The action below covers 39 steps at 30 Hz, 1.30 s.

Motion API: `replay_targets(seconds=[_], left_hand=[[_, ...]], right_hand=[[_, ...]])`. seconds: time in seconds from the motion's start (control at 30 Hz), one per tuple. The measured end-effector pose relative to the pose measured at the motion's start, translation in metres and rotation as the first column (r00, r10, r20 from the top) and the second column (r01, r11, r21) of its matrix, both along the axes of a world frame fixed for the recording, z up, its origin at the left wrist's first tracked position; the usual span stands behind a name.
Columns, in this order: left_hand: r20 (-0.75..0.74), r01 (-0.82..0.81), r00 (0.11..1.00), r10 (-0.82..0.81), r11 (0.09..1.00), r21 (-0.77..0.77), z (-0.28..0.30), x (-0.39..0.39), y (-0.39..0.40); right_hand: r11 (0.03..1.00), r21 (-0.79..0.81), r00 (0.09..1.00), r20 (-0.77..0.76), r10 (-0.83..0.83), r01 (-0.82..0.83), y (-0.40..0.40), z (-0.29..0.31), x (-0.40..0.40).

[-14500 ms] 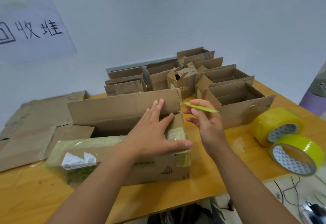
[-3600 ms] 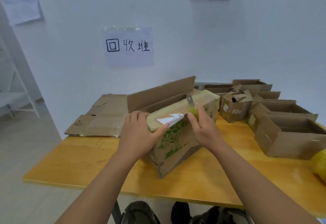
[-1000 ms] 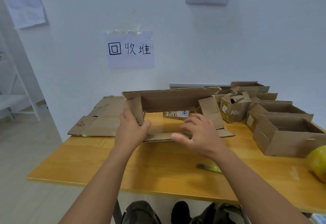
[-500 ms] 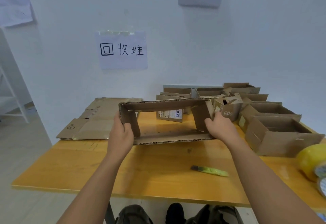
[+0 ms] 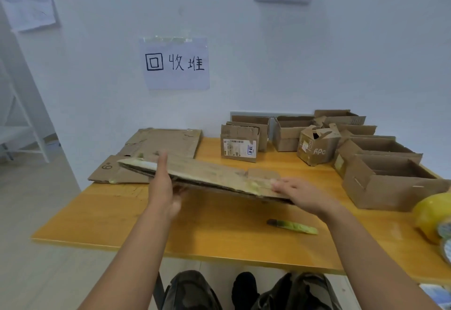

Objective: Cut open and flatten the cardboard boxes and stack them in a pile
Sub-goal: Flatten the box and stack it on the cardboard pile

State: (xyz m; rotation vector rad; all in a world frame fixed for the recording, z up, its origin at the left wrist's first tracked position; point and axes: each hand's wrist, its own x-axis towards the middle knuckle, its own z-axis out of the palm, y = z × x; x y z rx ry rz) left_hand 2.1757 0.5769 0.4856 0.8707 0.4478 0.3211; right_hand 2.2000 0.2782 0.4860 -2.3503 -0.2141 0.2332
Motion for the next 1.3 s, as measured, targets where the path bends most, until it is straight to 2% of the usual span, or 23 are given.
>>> replay_targets(seconds=[0.07, 0.17, 0.3, 0.37, 0.43, 0.47, 0.53, 0.57, 0.6, 0.67, 0.73, 0.83, 0.93, 1.03, 1.13, 1.27, 1.3], left_hand=[[-0.044, -0.005, 0.999, 0.003, 0.999, -0.047, -0.003, 0.001, 0.002], [-0.104, 0.014, 0.994, -0.024, 0.996, -0.093, -0.018, -0.003, 0.003], [-0.087, -0.013, 0.996, -0.004, 0.981, -0.192, -0.021, -0.011, 0.018], [-0.036, -0.043, 0.999, 0.037, 0.980, -0.193, -0.012, -0.014, 0.032], [0.020, -0.078, 0.996, 0.083, 0.979, -0.188, 0.001, -0.016, 0.050], [0.053, -0.097, 0.993, 0.110, 0.974, -0.204, 0.005, -0.017, 0.060], [0.132, -0.112, 0.980, 0.147, 0.964, -0.239, 0.012, -0.018, 0.080], [0.170, -0.107, 0.974, 0.150, 0.964, -0.243, 0.015, -0.020, 0.087], [0.203, -0.106, 0.967, 0.156, 0.965, -0.238, 0.014, -0.019, 0.092], [0.251, -0.104, 0.954, 0.165, 0.965, -0.241, 0.012, -0.015, 0.098], [0.282, -0.077, 0.948, 0.149, 0.965, -0.252, 0.005, -0.010, 0.099], [0.223, -0.013, 0.974, 0.033, 0.996, -0.089, -0.013, -0.009, 0.090], [0.108, 0.053, 0.991, -0.079, 0.972, 0.227, -0.026, -0.009, 0.072], [0.009, -0.001, 1.000, -0.004, 0.877, 0.481, -0.027, 0.004, 0.085], [-0.114, 0.041, 0.993, 0.017, 0.872, 0.487, -0.029, 0.019, 0.126], [-0.191, 0.071, 0.981, 0.022, 0.882, 0.465, -0.044, 0.028, 0.172], [-0.203, 0.085, 0.979, 0.018, 0.869, 0.488, -0.047, 0.029, 0.180]], right_hand=[[0.992, -0.122, 0.998, 0.044, 0.048, -0.042, 0.010, -0.009, 0.003], [0.974, -0.224, 0.992, 0.109, 0.060, -0.034, 0.025, -0.011, 0.000], [0.955, -0.273, 0.981, 0.119, 0.151, -0.114, 0.038, 0.003, -0.017], [0.987, -0.118, 0.979, 0.157, 0.129, -0.111, 0.044, 0.010, -0.019], [0.995, 0.093, 0.966, 0.255, -0.050, 0.027, 0.050, 0.014, -0.011], [0.972, 0.191, 0.957, 0.229, -0.179, 0.136, 0.053, 0.016, -0.003], [0.839, 0.460, 0.950, -0.043, -0.308, 0.292, 0.061, 0.015, 0.017], [0.757, 0.567, 0.946, -0.184, -0.268, 0.325, 0.069, 0.013, 0.025], [0.700, 0.636, 0.945, -0.252, -0.208, 0.324, 0.080, 0.011, 0.030], [0.641, 0.710, 0.956, -0.208, -0.207, 0.293, 0.106, 0.005, 0.037], [0.546, 0.792, 0.948, -0.123, -0.293, 0.271, 0.134, -0.003, 0.041], [0.455, 0.856, 0.907, -0.038, -0.420, 0.247, 0.172, -0.011, 0.044], [0.504, 0.831, 0.893, 0.020, -0.449, 0.235, 0.208, -0.021, 0.053], [0.572, 0.790, 0.942, -0.020, -0.334, 0.219, 0.240, -0.026, 0.054], [0.628, 0.762, 0.974, -0.016, -0.227, 0.159, 0.251, -0.039, 0.057], [0.590, 0.731, 0.935, -0.202, -0.293, 0.343, 0.242, -0.055, 0.077], [0.618, 0.707, 0.937, -0.218, -0.272, 0.344, 0.240, -0.057, 0.081]])
